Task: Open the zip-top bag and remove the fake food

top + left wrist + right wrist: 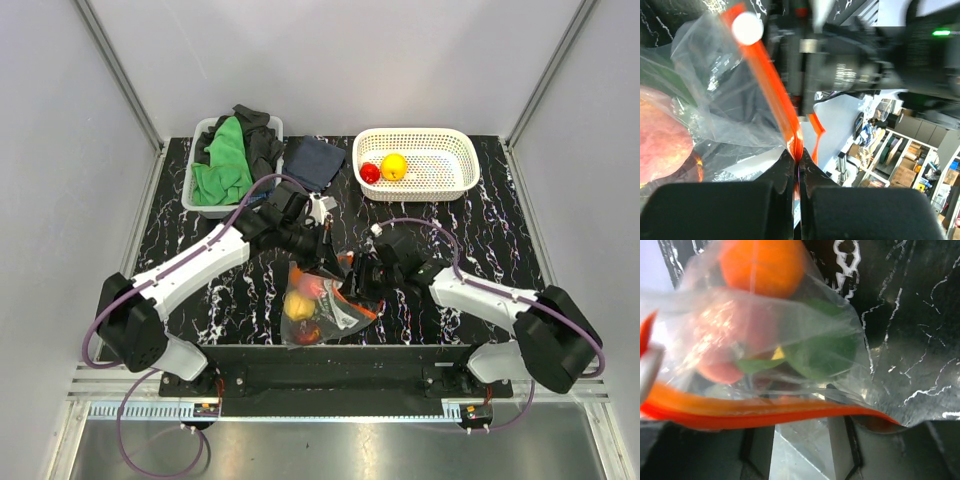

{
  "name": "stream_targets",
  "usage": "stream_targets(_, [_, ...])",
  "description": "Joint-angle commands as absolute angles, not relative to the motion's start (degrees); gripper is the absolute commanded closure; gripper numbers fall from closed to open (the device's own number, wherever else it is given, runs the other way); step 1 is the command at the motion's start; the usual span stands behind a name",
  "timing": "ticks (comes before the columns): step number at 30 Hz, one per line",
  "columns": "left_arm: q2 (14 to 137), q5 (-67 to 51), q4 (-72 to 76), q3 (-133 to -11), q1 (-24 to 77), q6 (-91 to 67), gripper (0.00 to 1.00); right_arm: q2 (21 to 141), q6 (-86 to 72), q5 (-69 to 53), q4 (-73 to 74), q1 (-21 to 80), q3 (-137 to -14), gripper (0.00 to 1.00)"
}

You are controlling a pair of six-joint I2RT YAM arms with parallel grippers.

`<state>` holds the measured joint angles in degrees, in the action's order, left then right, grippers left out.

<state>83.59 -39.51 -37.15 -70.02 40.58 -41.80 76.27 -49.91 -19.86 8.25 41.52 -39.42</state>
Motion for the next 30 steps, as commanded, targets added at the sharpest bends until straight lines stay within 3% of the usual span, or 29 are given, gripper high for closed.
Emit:
stream_targets(1, [84.19,-41.75,-32.0,-70.58,41.31,-44.56,1.0,79.62,-52.73,-20.92,-2.71,42.1,-36.74,0.46])
stream_targets(15, [89.12,-41.57,-29.71,-70.67,42.89,-45.53,1.0,90.26,-55.99,-23.2,-22.29,41.92,-32.79,0.05])
stream_targets(20, [88.86,-41.13,-29.62,-68.39,42.98,-45.44,1.0,95.18,-55.98,-25.22,-30.47,42.01,-32.7,0.05])
stream_targets(21, [88.77,-41.05,-29.53,-68.03,42.98,-45.35,1.0,95.88,-56.42,-25.31,-31.63,42.01,-32.52,0.06])
stream_targets(23, [88.59,-40.96,-29.53,-67.42,42.98,-45.18,1.0,97.73,-57.65,-25.92,-36.18,42.01,-31.82,0.17])
stream_targets(25, [88.51,-40.78,-29.62,-67.24,42.98,-45.09,1.0,98.87,-59.32,-26.1,-39.1,42.01,-30.94,0.35])
stream_targets(28, [88.15,-40.61,-29.36,-67.06,42.98,-45.09,1.0,98.62,-58.89,-26.98,-39.21,42.01,-31.46,0.48])
stream_targets(29, [87.81,-40.52,-29.36,-67.06,42.98,-44.91,1.0,98.27,-58.36,-27.59,-37.29,42.01,-31.73,0.6])
stream_targets(30, [87.63,-40.52,-29.36,-67.06,42.98,-44.83,1.0,97.74,-57.84,-27.77,-36.22,41.92,-31.99,0.66])
